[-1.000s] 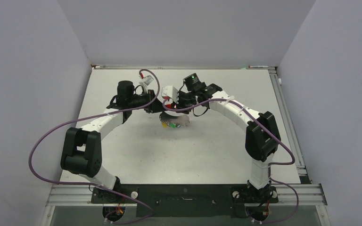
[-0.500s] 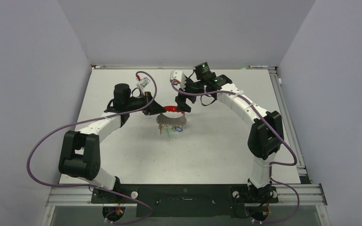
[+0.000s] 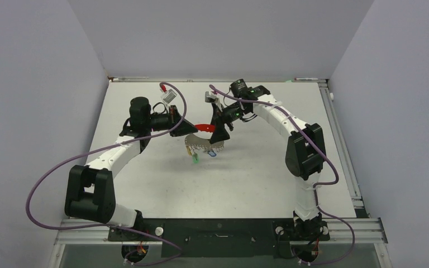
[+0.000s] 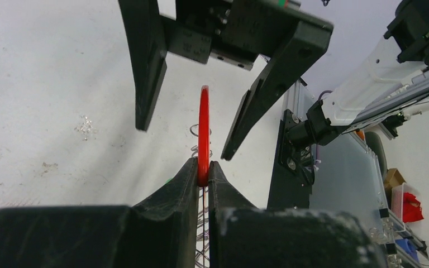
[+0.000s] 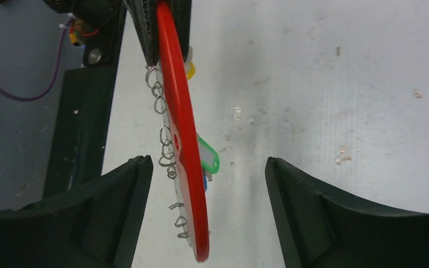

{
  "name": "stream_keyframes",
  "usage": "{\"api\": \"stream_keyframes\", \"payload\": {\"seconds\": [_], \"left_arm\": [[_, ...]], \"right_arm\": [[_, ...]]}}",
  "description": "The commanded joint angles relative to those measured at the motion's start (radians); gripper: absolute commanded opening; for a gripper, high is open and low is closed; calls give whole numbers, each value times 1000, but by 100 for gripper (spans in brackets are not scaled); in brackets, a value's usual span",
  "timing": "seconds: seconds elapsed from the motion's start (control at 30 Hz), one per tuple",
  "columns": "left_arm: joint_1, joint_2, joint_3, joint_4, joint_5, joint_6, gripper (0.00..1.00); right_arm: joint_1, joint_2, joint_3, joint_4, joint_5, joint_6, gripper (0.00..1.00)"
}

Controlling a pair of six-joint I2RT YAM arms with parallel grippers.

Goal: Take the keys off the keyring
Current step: Pick up the keyring from the center of the board.

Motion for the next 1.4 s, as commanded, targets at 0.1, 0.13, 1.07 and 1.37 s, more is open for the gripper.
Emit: {"api": "stream_keyframes", "payload": {"seconds": [0.1, 0.13, 1.07, 1.37], "left_arm": [[-49, -76, 11, -28, 60, 116, 0], [-54, -77, 14, -44, 58, 129, 0], [170, -170, -15, -252, -66, 344, 96], [312, -181, -261, 322, 41, 57, 96]], "right_arm": [[64, 20, 62, -243, -120, -181, 61], [68, 21, 66, -243, -122, -175, 58], [70, -63, 31, -99, -41, 45, 5], [76, -74, 67, -114, 20, 63, 5]]}}
